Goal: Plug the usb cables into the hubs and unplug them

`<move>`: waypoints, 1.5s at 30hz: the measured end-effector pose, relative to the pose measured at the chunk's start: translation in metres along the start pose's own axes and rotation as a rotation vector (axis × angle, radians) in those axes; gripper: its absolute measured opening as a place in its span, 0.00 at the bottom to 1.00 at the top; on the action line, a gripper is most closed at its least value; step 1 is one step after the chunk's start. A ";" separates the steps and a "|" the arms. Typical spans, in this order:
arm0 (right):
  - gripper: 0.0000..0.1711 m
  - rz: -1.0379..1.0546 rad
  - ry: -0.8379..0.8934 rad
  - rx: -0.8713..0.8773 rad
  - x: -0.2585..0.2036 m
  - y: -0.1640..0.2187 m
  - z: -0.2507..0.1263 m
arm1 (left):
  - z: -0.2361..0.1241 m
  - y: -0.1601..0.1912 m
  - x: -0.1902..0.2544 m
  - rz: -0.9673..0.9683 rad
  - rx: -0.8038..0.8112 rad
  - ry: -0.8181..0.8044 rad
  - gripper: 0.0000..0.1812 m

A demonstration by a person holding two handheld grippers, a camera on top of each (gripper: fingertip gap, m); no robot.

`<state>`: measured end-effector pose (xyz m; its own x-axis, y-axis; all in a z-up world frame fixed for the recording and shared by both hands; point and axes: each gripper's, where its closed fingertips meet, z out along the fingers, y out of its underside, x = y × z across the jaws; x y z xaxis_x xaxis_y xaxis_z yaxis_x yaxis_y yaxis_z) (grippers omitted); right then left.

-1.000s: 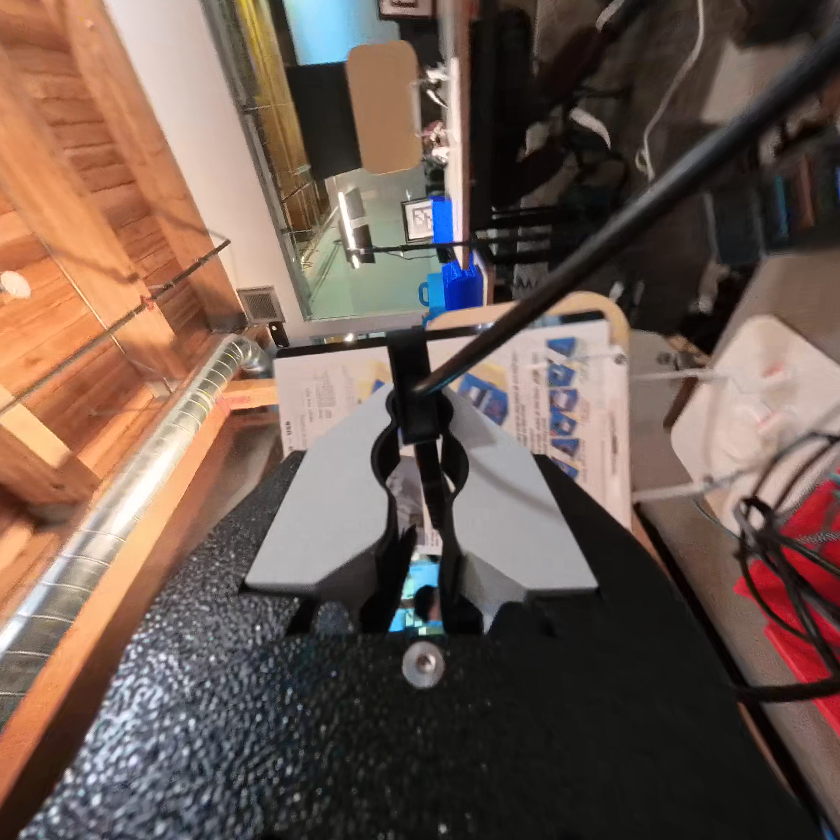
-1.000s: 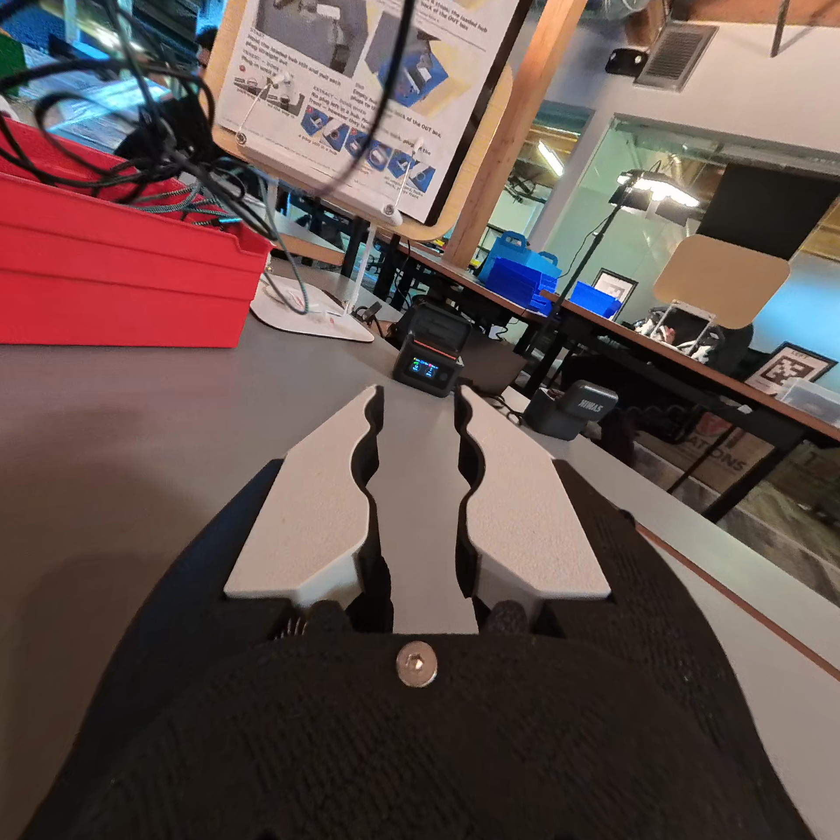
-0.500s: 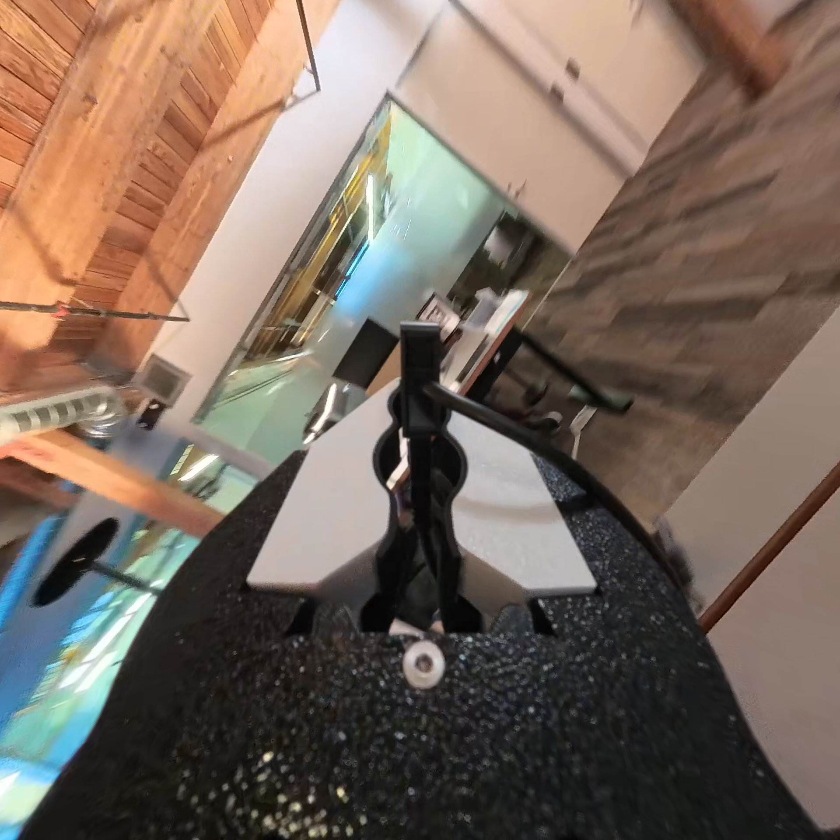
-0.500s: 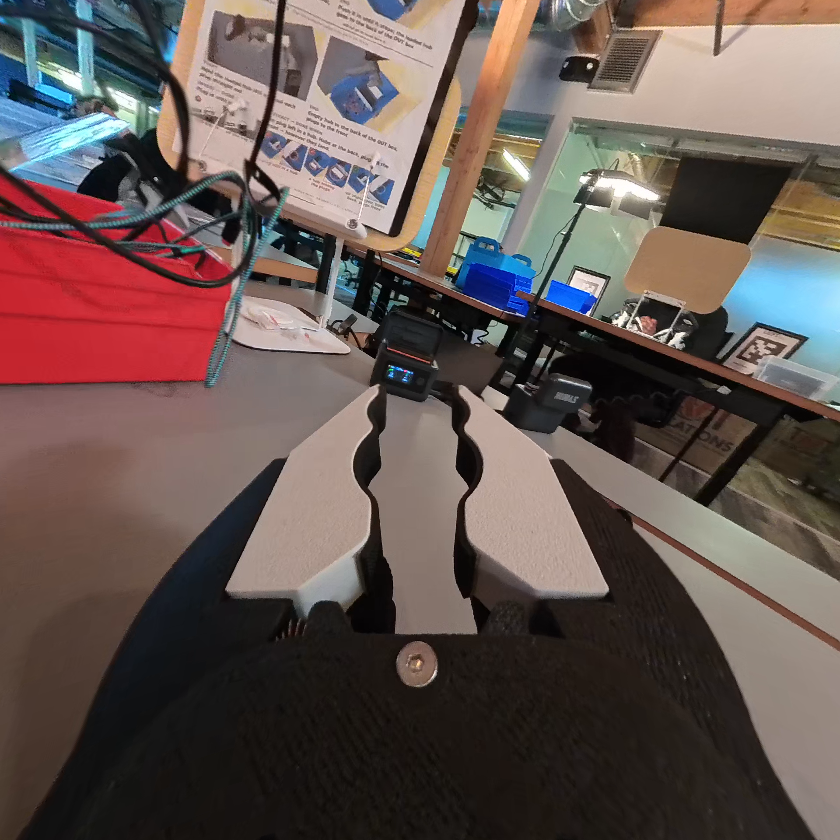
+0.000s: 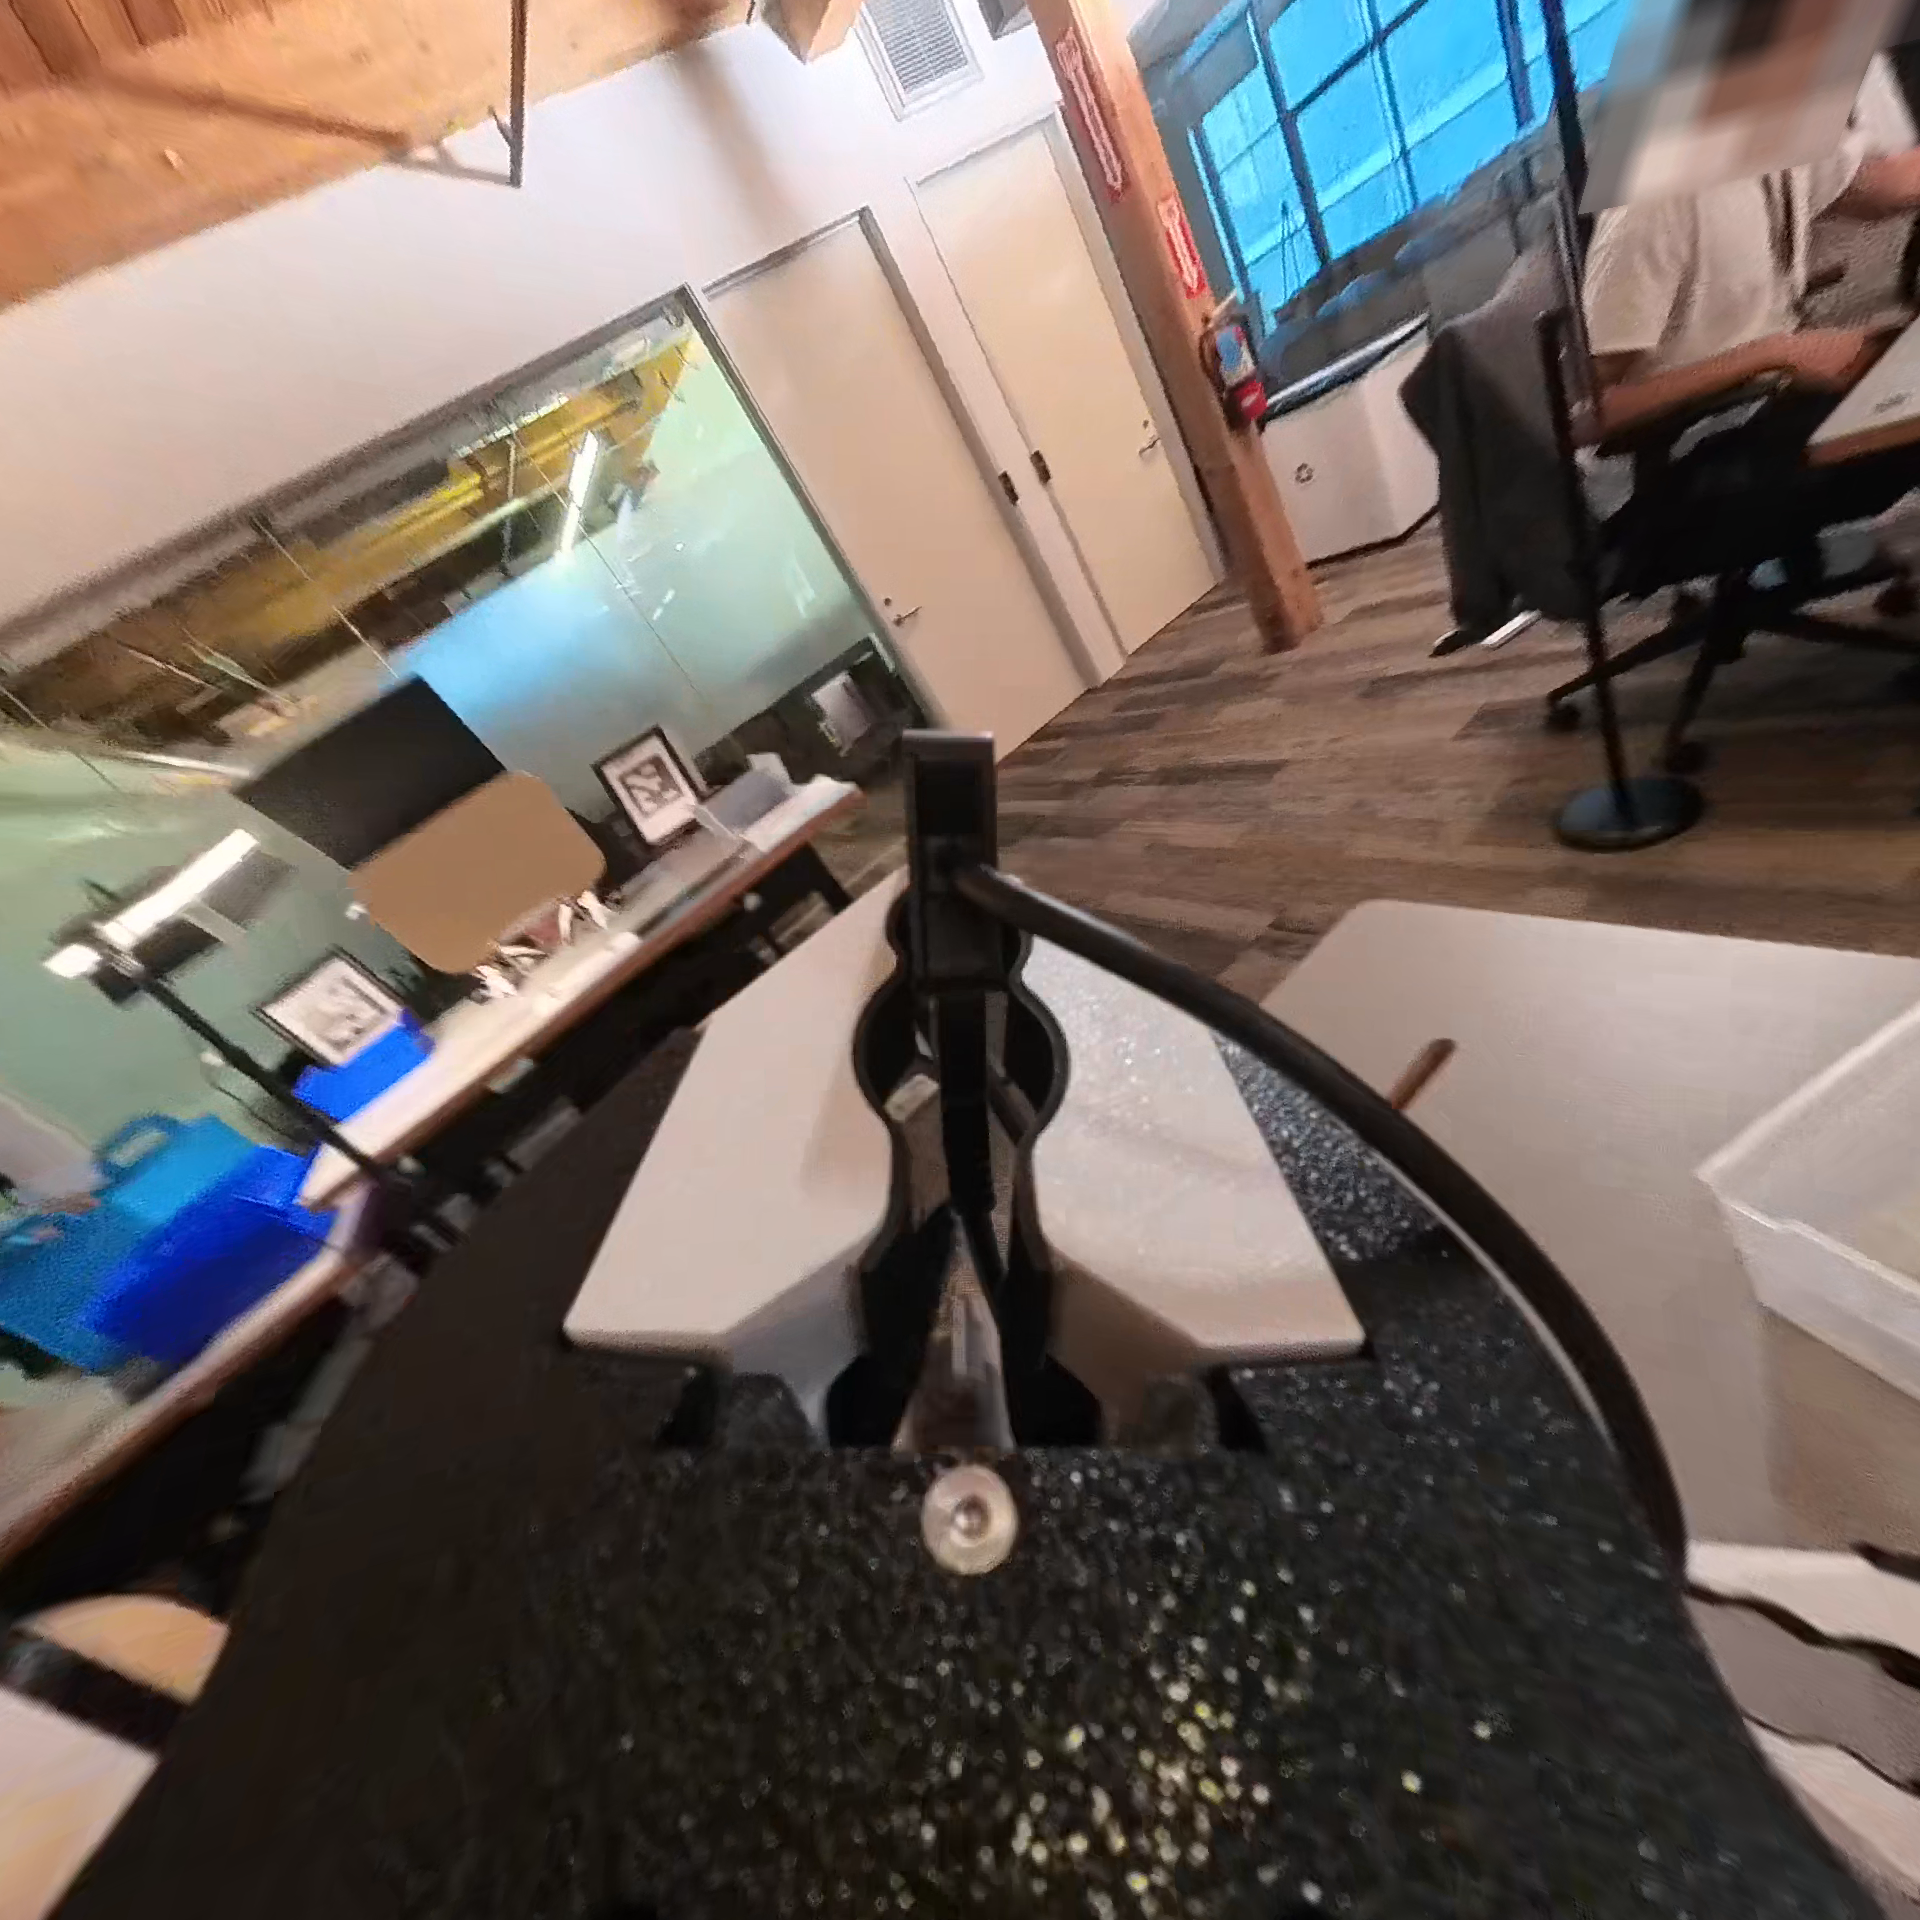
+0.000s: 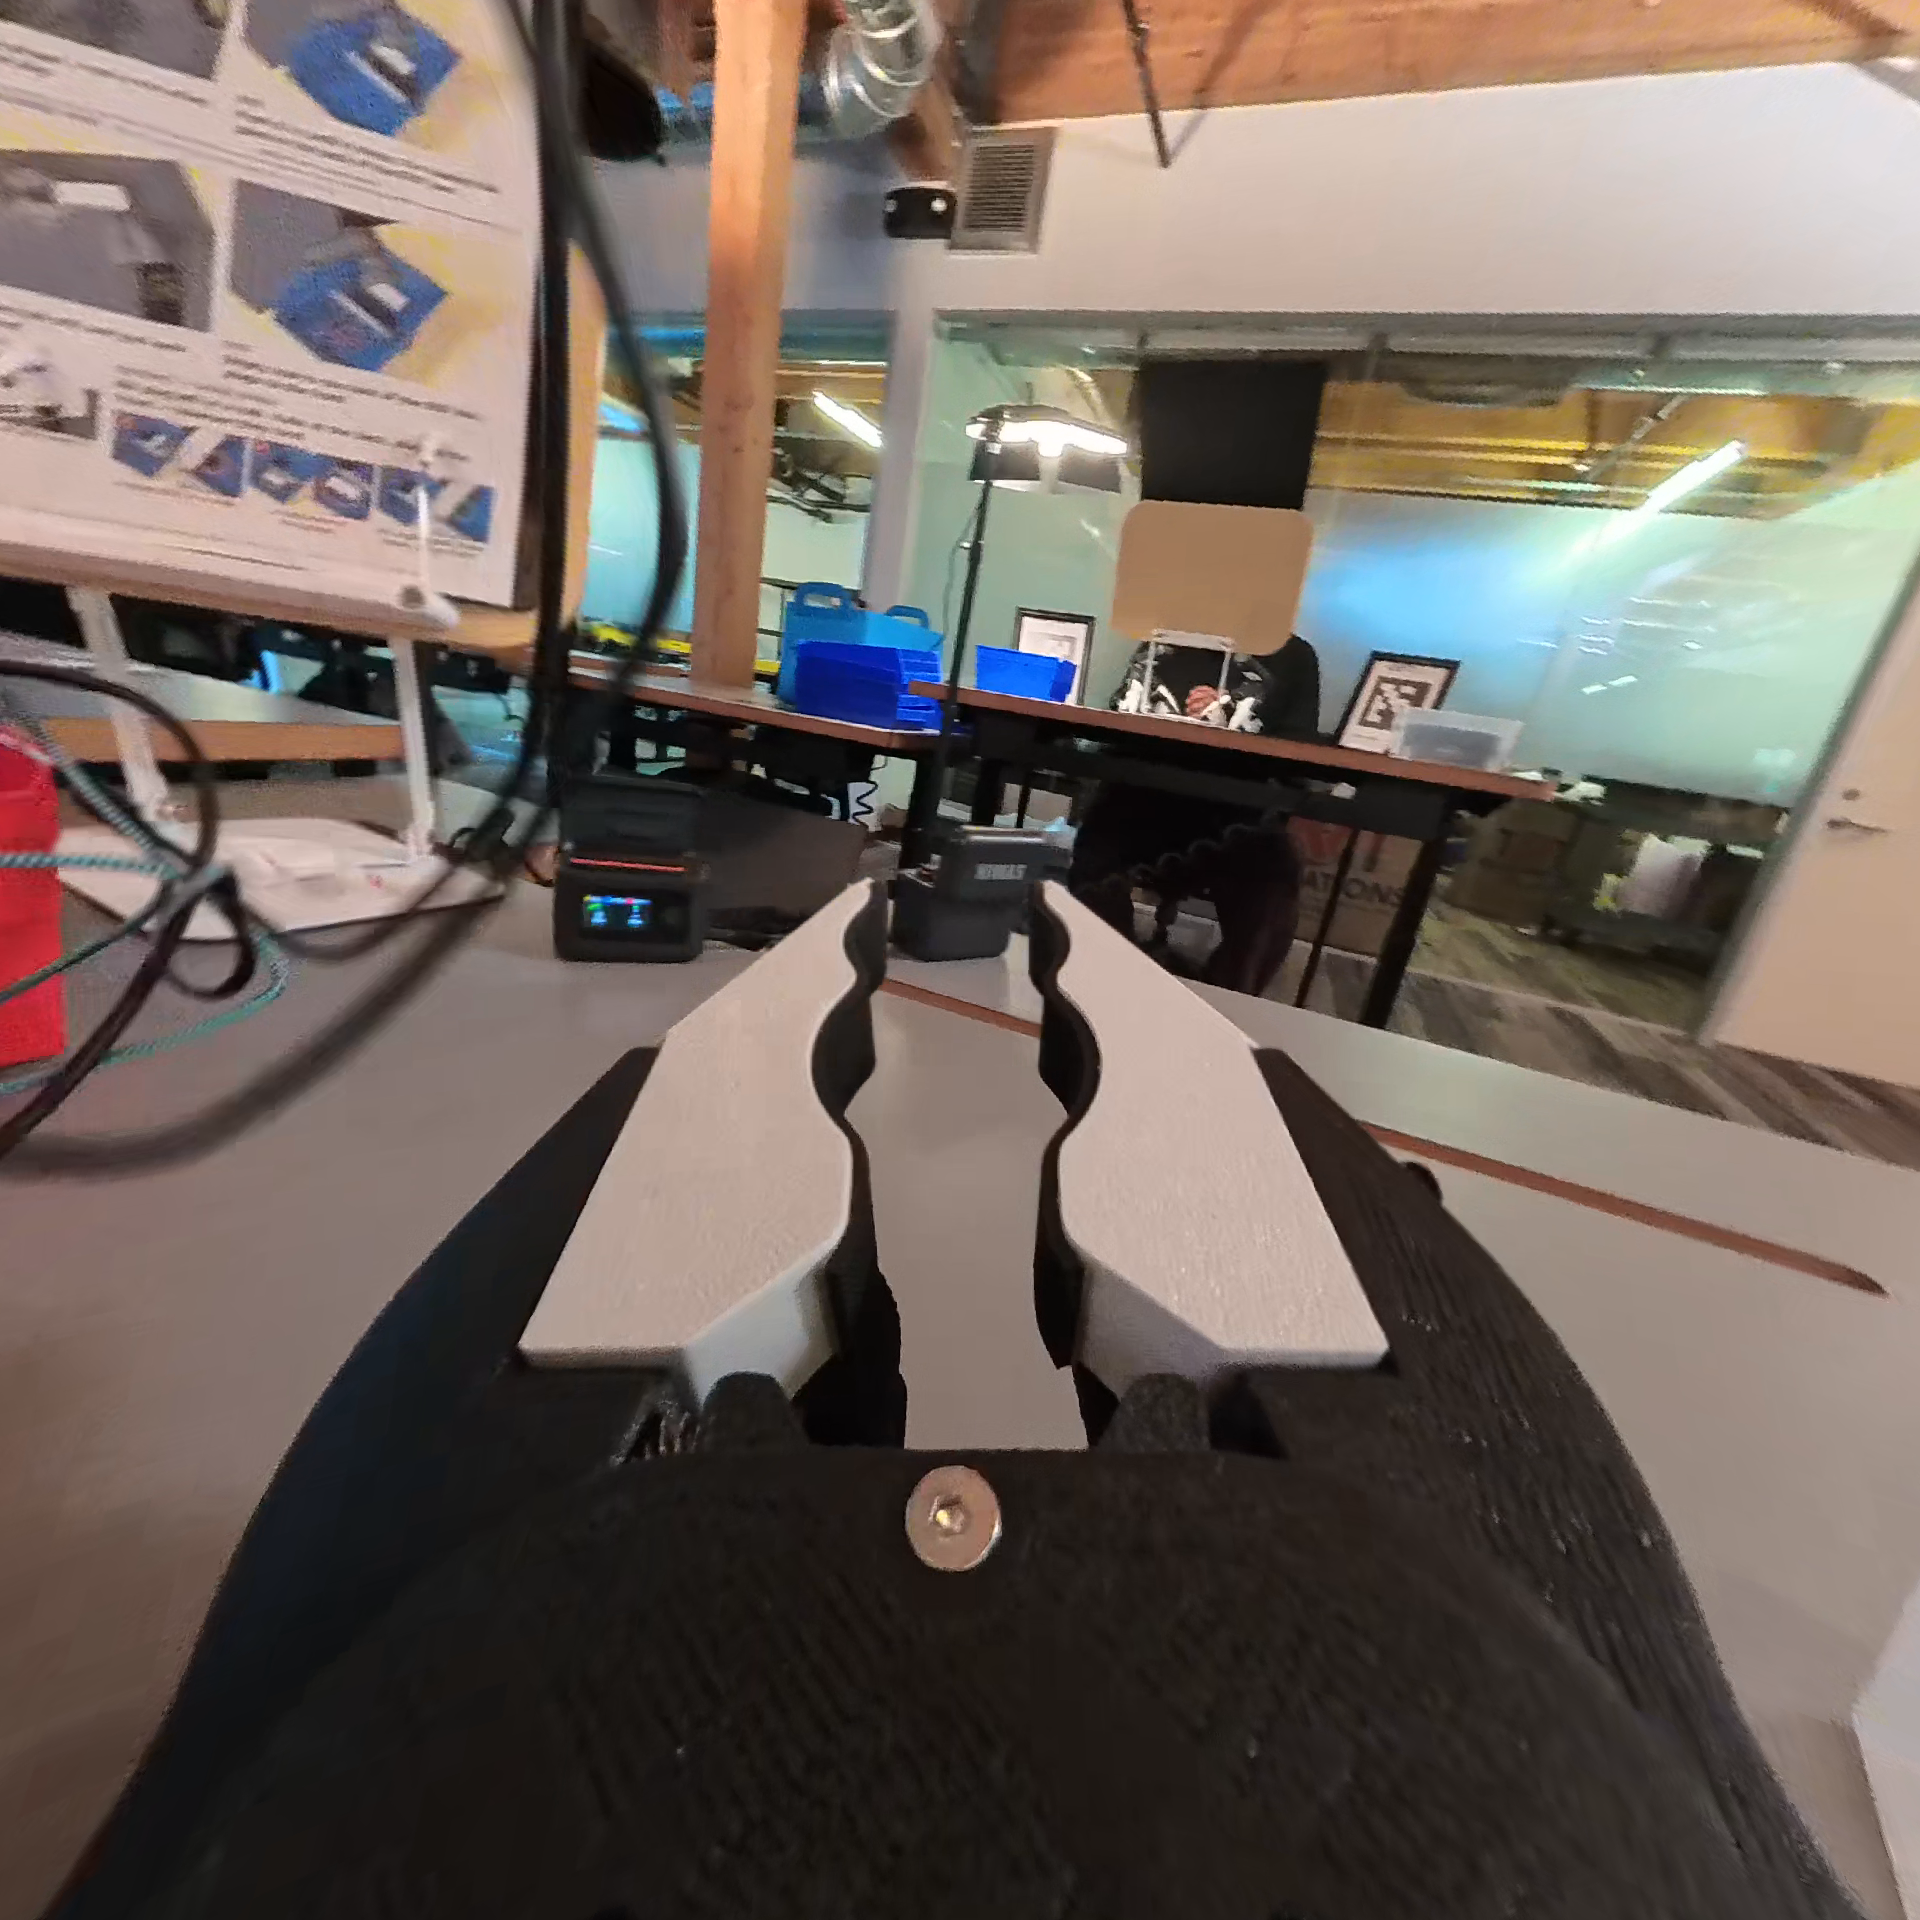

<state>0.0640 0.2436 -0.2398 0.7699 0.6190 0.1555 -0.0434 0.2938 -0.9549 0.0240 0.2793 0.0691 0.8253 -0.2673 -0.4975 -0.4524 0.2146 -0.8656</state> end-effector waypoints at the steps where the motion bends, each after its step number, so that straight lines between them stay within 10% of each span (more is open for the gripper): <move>1: 0.15 0.011 0.014 -0.001 0.004 0.001 0.000 | -0.003 0.025 0.012 -0.029 0.009 0.000 0.05; 10: 0.15 0.085 0.094 -0.017 0.029 0.009 0.000 | -0.058 0.192 0.106 0.488 0.014 -0.270 0.05; 18: 0.14 0.134 0.175 -0.036 0.050 0.016 -0.004 | -0.075 0.287 0.162 0.500 -0.112 -0.150 0.05; 45: 0.13 -0.023 0.264 -0.064 0.079 0.011 -0.014 | -0.050 0.361 0.196 0.622 -0.429 0.064 0.18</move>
<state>0.1331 0.2854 -0.2421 0.9100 0.3986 0.1139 0.0098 0.2540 -0.9672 0.0054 0.2579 -0.3435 0.3595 -0.2733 -0.8922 -0.9308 -0.0371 -0.3637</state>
